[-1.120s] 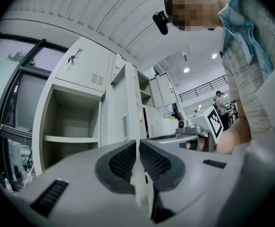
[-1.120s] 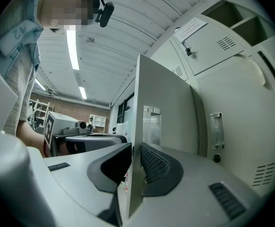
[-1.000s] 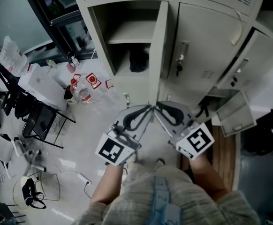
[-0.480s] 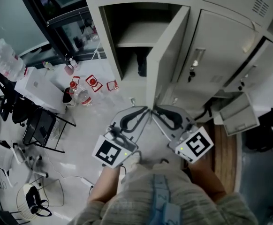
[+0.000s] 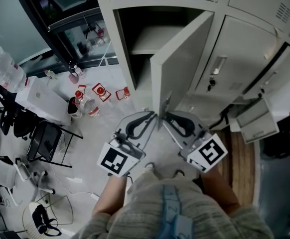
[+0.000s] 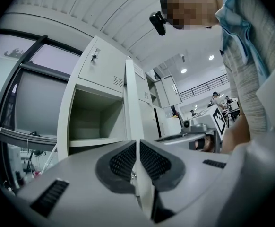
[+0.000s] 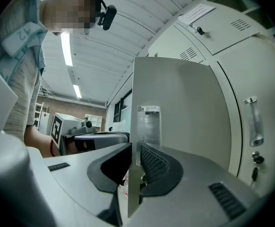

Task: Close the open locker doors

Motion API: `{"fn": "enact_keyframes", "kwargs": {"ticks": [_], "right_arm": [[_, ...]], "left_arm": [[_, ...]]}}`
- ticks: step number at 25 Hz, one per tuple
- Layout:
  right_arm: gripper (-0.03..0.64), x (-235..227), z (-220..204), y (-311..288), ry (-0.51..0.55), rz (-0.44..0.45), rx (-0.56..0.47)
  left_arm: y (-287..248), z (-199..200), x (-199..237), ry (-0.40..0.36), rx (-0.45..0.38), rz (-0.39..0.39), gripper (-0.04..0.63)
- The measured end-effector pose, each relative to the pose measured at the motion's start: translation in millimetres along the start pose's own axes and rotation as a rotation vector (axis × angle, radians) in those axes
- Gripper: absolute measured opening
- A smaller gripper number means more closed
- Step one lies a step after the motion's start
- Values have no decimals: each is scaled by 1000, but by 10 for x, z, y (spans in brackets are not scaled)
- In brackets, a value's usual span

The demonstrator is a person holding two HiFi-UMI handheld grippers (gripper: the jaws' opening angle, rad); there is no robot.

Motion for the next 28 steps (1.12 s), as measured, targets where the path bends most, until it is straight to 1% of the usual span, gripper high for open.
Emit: {"fn": "enact_keyframes", "kwargs": {"ticks": [5,18,28], "right_arm": [[38,-37,-38,-73,0,-26,3],[37,-116,-113,-272,-15,-54,5],[38,-197,-97,-443,-3,-61,-20]], "left_arm": [[40,-11,178,3,-7,12,6],[45,-74,627,5,-2,53,6],[-1,-128,965,-2,-5,82,6]]}}
Point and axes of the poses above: the fingertips, and each gripper's own axes: y backward along the fingers, x to its left, z out of its top, the point moved 4 cm from there along y, backward along the fingers, and after that the axes turned 5 degrees about -x, right-handed, at the moved point
